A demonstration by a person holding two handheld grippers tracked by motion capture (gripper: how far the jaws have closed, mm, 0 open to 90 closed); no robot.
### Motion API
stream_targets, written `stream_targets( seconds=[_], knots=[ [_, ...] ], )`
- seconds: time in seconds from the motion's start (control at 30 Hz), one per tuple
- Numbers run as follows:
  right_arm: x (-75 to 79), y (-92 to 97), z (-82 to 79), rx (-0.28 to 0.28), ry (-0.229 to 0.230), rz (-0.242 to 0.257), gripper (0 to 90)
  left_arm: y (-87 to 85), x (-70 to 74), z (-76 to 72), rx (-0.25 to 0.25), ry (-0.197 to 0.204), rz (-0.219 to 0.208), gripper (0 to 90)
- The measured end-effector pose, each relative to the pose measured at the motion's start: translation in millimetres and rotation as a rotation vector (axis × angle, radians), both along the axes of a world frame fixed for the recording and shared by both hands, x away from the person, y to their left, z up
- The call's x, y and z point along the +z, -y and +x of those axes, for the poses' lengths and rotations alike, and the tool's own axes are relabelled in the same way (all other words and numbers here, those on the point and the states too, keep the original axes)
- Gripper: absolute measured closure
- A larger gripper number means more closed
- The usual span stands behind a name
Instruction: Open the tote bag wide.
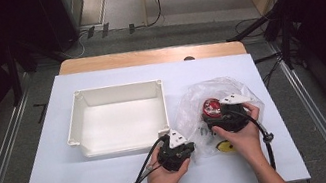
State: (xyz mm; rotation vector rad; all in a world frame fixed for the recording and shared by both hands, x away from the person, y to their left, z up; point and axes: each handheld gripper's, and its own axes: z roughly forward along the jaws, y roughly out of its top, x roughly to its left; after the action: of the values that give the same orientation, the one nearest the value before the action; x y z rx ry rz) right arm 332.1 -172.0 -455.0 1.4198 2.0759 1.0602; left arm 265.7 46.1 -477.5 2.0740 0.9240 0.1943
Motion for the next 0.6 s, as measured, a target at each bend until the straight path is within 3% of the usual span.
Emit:
stream_targets(
  seconds=[0.47, 0.6],
  knots=[
    [-11.2, -0.6, 3.7, -0.003, -0.033, 0.013, 24.3, 0.1, -0.2, -0.2, -0.001, 0.004, -0.003, 88.8],
    [-9.1, -1.6, 1.3, -0.002, -0.008, -0.014, 25.9, 0.2, 0.0, -0.2, 0.002, 0.003, 0.000, 88.9]
  ],
)
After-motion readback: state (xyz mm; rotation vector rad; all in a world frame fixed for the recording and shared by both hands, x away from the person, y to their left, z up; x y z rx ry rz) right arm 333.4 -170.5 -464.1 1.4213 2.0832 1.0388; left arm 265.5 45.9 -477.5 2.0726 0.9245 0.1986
